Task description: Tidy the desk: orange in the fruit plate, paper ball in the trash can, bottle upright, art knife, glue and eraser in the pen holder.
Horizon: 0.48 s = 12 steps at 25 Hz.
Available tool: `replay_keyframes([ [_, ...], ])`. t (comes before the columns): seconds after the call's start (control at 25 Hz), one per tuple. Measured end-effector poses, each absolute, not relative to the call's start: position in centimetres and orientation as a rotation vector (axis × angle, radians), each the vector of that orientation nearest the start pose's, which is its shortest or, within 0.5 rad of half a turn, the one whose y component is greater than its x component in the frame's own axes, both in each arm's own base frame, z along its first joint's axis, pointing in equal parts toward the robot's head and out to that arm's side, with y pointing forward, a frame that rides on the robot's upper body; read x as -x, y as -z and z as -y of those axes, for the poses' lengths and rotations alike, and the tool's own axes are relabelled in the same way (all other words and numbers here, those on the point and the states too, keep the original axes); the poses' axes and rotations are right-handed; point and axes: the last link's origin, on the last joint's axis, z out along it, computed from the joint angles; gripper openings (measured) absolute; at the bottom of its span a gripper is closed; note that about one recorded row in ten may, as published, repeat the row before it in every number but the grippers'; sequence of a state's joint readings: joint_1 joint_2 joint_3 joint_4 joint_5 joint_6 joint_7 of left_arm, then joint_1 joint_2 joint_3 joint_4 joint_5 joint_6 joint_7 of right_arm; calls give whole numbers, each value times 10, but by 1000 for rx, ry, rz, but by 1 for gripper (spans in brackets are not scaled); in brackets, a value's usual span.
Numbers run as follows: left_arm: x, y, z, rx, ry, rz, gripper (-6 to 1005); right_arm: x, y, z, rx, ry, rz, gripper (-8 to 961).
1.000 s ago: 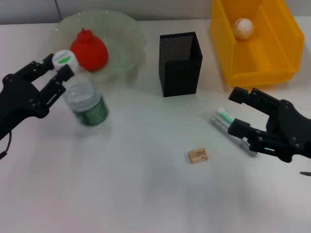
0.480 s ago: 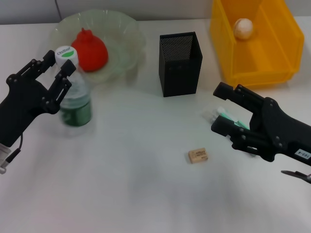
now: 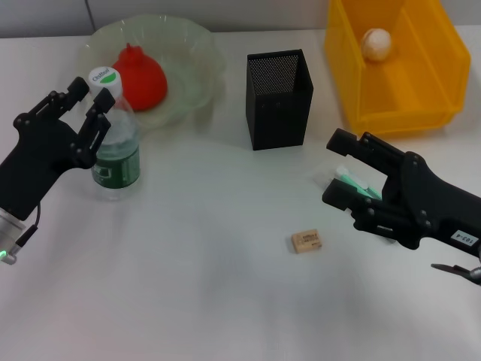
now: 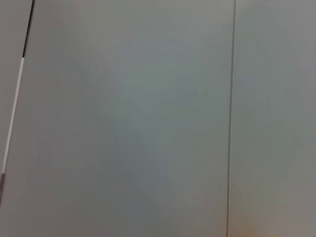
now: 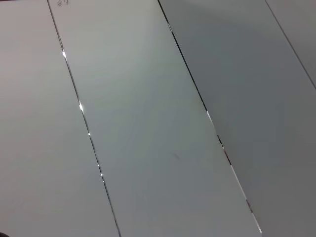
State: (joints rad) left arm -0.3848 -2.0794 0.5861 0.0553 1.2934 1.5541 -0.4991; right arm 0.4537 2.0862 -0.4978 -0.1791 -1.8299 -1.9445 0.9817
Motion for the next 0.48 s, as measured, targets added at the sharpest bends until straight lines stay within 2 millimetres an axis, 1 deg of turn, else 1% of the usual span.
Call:
replay_keyframes([
  [0.28, 306, 18, -277, 1924, 1040, 410, 320, -247, 24, -247, 2494, -1555, -543, 837],
  [0.48, 307, 8, -270, 1872, 1082, 383, 467, -246, 24, -248, 2495, -1556, -538, 836],
])
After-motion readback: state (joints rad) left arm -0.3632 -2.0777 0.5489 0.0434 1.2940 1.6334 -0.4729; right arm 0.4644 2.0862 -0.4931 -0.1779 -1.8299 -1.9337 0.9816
